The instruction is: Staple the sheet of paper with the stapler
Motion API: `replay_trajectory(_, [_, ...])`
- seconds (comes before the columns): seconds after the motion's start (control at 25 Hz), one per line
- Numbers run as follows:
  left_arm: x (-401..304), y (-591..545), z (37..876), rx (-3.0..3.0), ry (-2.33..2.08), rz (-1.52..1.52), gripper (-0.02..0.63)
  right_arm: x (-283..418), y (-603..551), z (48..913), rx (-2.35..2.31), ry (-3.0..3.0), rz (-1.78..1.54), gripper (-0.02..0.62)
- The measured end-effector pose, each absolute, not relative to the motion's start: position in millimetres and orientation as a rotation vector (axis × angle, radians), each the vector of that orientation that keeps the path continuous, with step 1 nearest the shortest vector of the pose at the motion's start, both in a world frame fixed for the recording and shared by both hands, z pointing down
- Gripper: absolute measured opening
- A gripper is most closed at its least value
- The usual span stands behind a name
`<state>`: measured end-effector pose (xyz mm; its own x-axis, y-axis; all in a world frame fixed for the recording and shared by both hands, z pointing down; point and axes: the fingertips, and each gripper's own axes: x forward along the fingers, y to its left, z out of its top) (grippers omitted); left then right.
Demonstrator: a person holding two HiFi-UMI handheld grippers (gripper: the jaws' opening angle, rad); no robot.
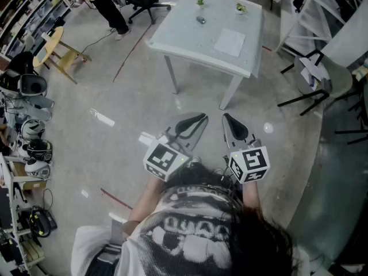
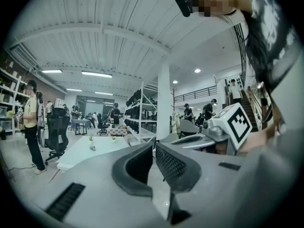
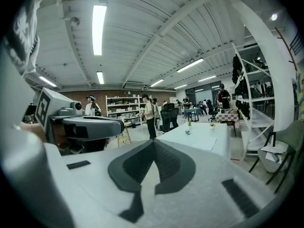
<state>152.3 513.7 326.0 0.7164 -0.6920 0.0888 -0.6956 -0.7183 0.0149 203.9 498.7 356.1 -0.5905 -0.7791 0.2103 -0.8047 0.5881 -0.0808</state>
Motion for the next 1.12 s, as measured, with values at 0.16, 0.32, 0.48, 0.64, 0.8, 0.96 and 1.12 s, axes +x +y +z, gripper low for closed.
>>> replay_trajectory(0.16, [146, 506, 332, 2.865, -1.15, 0.127, 0.02, 202, 492, 362, 1.368, -2.673, 0.281, -0.003])
replay_trajectory(0.32, [134, 508, 337, 2.861, -1.125, 0.133, 0.02, 197, 496, 369, 1.404, -2.653, 0.315, -0.003])
replay_trajectory(0.48, [130, 503, 348, 2.843, -1.11, 0.138, 0.02, 199, 498, 378, 1.417, -2.627, 0.337, -0.003])
replay_trajectory(0.64, [137, 494, 350, 2.836, -1.081, 0.13, 0.02, 210, 493, 383, 1.431, -2.594, 0.365, -0.003])
replay_trajectory(0.8, [137, 478, 355, 2.823, -1.068, 0.123, 0.02, 211, 481, 387, 1.431, -2.574, 0.375, -0.003])
replay_trajectory(0.96, [133, 452, 362, 2.795, -1.083, 0.129, 0.02, 208, 458, 395, 1.404, -2.569, 0.393, -0.003])
replay_trajectory(1.12, [129, 415, 366, 2.772, -1.114, 0.151, 0.02, 205, 411, 404, 1.37, -2.59, 0.426, -0.003])
